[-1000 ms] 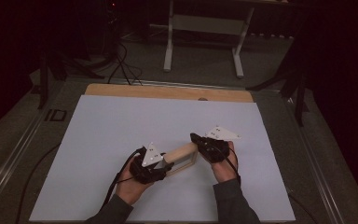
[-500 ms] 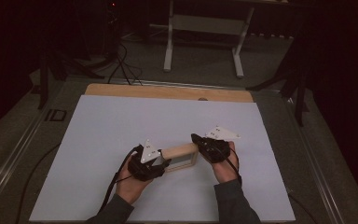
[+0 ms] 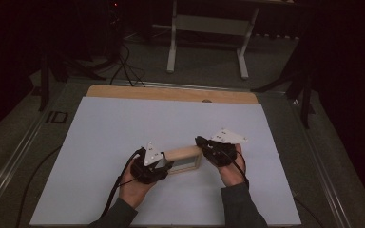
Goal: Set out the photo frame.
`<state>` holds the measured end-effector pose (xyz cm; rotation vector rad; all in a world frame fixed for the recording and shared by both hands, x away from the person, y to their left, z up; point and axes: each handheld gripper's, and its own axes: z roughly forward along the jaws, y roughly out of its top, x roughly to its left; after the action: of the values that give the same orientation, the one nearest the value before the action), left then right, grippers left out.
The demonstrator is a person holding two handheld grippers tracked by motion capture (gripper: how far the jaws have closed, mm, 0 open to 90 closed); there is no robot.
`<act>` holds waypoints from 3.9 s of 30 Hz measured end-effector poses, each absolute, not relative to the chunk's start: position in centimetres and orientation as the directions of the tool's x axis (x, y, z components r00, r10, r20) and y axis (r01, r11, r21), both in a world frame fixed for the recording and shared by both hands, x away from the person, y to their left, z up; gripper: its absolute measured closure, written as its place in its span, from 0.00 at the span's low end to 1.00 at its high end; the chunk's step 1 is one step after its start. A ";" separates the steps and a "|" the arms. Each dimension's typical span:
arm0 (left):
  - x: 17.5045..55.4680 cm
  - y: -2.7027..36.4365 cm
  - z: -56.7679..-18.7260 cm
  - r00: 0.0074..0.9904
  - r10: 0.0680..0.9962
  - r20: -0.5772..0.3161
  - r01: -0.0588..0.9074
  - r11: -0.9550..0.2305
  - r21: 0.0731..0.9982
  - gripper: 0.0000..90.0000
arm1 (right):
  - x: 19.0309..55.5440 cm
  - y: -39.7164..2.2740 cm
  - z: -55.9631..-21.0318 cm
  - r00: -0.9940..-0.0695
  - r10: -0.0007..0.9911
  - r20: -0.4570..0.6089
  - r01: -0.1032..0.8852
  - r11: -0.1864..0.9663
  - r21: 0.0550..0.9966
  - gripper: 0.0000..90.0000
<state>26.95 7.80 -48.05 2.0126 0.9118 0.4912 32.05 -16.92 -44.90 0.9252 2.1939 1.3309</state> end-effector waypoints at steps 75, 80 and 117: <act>28.6 9.0 -47.8 0.653 0.755 -0.060 0.443 -0.317 0.838 0.62 | 32.1 -16.6 -47.3 -0.810 0.584 -0.050 0.310 0.500 0.809 0.52; 29.0 9.1 -47.7 0.657 0.752 -0.051 0.443 -0.330 0.834 0.62 | 32.2 -16.5 -47.2 -0.804 0.593 -0.045 0.322 0.497 0.806 0.52; 32.2 11.3 -48.1 0.624 0.780 -0.049 0.424 -0.285 0.860 0.58 | 35.2 -13.6 -46.9 -0.763 0.646 -0.009 0.365 0.442 0.819 0.51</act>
<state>32.24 11.25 -48.07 1.9167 0.9551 0.4821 35.22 -13.60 -46.95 0.8647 2.3780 1.2337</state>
